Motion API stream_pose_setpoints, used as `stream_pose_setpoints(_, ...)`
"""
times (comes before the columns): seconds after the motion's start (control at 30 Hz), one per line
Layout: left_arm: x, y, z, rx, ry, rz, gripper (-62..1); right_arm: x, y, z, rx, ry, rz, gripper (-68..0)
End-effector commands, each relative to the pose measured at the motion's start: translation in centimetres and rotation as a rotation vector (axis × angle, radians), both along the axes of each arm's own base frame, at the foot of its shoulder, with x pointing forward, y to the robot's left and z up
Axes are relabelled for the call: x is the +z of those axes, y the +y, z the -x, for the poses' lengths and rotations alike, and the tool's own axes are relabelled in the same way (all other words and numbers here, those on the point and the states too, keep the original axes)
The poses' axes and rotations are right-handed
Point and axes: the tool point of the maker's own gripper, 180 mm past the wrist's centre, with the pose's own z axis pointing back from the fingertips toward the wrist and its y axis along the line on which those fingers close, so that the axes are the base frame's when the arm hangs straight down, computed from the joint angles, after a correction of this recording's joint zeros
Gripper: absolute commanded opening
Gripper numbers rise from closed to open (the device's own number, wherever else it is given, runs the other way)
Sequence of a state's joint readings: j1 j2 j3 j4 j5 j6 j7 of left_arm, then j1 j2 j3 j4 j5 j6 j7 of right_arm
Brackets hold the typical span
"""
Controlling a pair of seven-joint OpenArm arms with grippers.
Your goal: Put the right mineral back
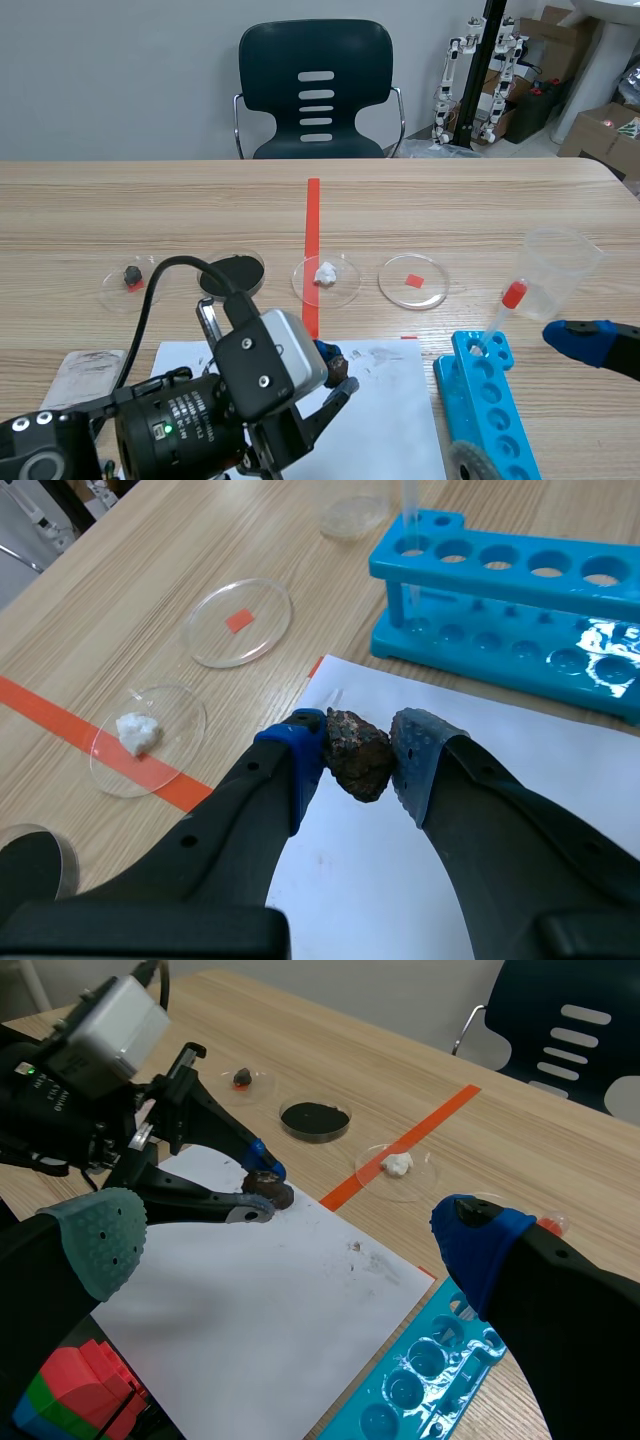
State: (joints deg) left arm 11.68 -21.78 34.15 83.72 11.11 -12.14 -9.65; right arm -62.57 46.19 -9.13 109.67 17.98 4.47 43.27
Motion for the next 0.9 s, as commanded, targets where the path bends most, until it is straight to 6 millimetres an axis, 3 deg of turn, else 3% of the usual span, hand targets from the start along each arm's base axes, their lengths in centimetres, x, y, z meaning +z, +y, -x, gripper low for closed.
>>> stream_pose_setpoints(0.0,1.5,-0.6,-1.4,0.027,-0.013,0.074,-50.7,1.1,0.3,-0.4,0.003,-0.035,-0.025,-8.4)
stream_pose_setpoints(0.2,0.4,-1.7,-4.1,0.051,0.007,0.095,-50.7,1.1,0.3,-0.4,0.003,-0.035,-0.025,-8.4)
stream_pose_setpoints(0.5,-0.5,-4.7,-5.7,0.055,0.044,0.130,-50.7,1.1,0.3,-0.4,0.002,-0.035,-0.026,-8.4)
stream_pose_setpoints(0.87,-3.3,-6.4,-7.8,0.085,0.119,0.108,-50.7,1.1,0.3,-0.4,0.002,-0.035,-0.026,-8.4)
